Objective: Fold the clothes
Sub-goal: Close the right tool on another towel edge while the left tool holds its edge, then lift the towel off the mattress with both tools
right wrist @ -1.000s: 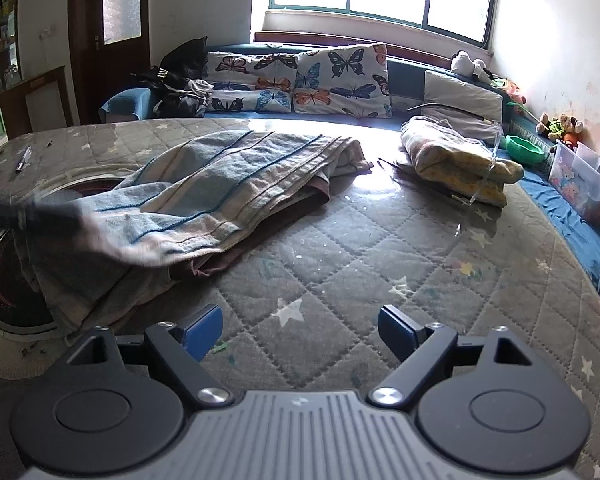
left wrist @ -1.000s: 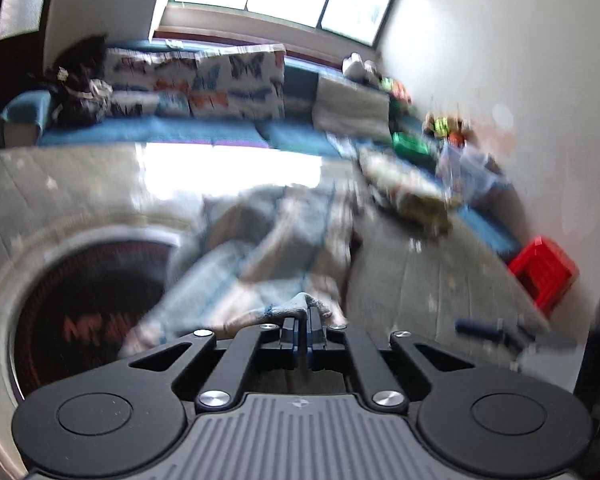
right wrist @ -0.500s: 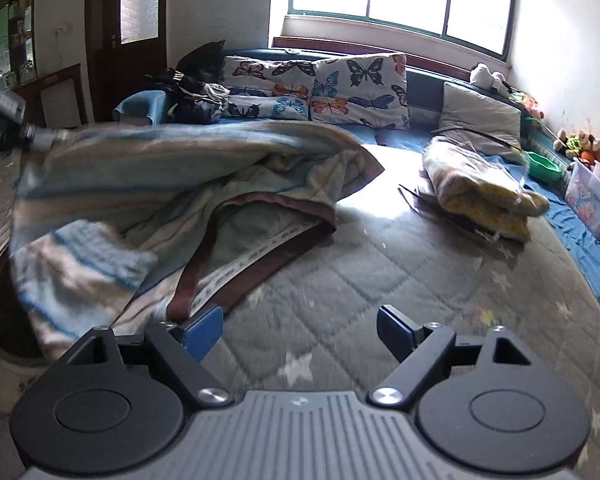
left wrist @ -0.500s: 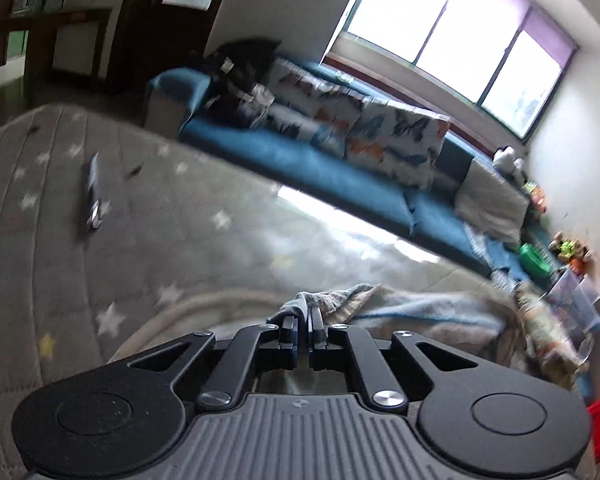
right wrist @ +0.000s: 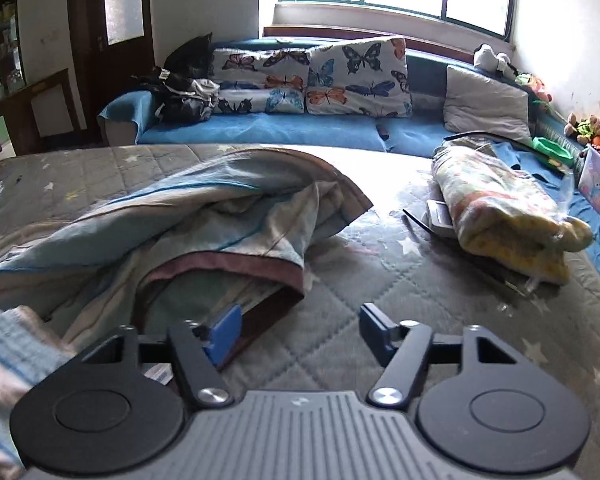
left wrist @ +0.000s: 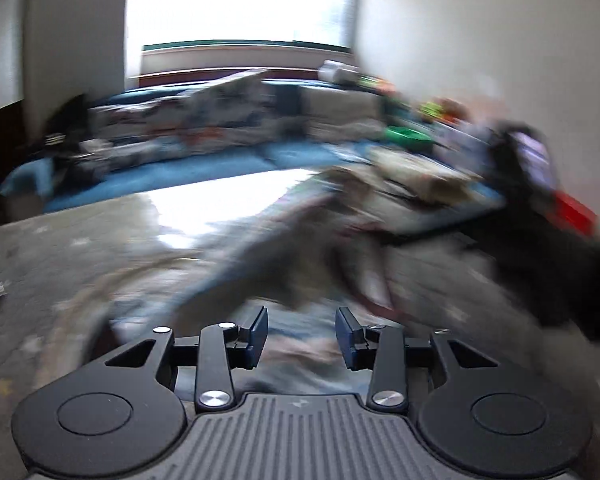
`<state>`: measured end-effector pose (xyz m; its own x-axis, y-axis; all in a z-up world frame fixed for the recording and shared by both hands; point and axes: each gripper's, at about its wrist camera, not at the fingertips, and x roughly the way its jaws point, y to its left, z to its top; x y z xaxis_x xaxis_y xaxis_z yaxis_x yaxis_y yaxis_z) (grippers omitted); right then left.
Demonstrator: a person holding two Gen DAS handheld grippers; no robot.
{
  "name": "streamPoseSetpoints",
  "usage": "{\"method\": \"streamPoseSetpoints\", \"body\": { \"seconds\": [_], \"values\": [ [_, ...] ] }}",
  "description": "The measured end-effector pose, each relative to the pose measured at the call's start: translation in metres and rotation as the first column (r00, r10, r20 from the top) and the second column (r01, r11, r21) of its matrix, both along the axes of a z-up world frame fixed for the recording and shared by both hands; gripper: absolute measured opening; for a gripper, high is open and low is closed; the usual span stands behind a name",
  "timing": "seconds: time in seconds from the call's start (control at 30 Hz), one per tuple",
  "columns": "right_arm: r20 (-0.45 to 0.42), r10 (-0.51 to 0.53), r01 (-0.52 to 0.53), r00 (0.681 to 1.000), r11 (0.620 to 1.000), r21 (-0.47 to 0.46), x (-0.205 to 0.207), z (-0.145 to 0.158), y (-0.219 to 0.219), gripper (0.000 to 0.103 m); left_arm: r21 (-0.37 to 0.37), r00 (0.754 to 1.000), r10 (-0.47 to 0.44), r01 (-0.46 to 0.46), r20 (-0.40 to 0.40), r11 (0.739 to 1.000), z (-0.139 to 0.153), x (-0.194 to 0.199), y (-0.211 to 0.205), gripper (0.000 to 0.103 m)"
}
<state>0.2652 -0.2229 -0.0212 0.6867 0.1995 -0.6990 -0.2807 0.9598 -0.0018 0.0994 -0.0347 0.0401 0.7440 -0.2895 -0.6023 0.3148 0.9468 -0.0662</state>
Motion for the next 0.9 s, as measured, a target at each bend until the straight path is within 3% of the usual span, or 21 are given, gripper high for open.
{"method": "streamPoseSetpoints", "body": {
  "seconds": [0.13,0.27,0.4,0.47,0.53,0.6,0.63,0.77,0.9],
  "values": [
    [-0.028,-0.004,0.004,1.0,1.0,0.011,0.016,-0.008,0.0,0.052,0.028,0.996,-0.083,0.084,-0.03,0.996,-0.02,0.003,-0.033,0.039],
    [-0.035,0.004,-0.003,0.999,0.999,0.035,0.02,-0.012,-0.001,0.038,0.103,0.992,-0.123,0.124,-0.015,0.987,-0.036,0.01,-0.052,0.04],
    [-0.026,0.012,-0.011,1.0,0.999,0.04,0.022,-0.011,0.0,0.01,0.139,0.993,-0.113,0.115,-0.025,0.984,-0.049,0.026,-0.057,0.04],
    [-0.013,0.013,-0.012,1.0,0.999,0.053,0.021,-0.007,0.0,0.004,0.153,0.993,-0.115,0.117,-0.019,0.981,-0.053,0.027,-0.059,0.04],
    [0.005,0.011,-0.012,1.0,0.998,0.055,0.019,-0.001,-0.001,0.002,0.175,0.993,-0.116,0.116,-0.011,0.978,-0.057,0.03,-0.059,0.036],
    [0.027,0.01,-0.012,1.0,0.998,0.058,0.016,0.007,-0.001,0.001,0.188,0.994,-0.11,0.109,-0.009,0.976,-0.06,0.032,-0.058,0.015],
    [0.039,0.01,-0.012,0.999,0.998,0.06,0.015,0.012,-0.001,0.001,0.181,0.995,-0.102,0.102,-0.009,0.978,-0.06,0.032,-0.056,0.01],
    [0.087,0.017,-0.023,0.996,0.997,0.07,0.007,0.037,0.003,0.001,0.127,0.999,-0.045,0.044,0.006,0.991,-0.049,0.033,-0.039,0.006],
    [0.157,0.041,-0.052,0.987,0.996,0.069,-0.004,0.07,0.012,0.0,0.064,0.997,0.052,-0.056,0.06,0.996,-0.019,0.034,-0.004,0.005]
  ]
}}
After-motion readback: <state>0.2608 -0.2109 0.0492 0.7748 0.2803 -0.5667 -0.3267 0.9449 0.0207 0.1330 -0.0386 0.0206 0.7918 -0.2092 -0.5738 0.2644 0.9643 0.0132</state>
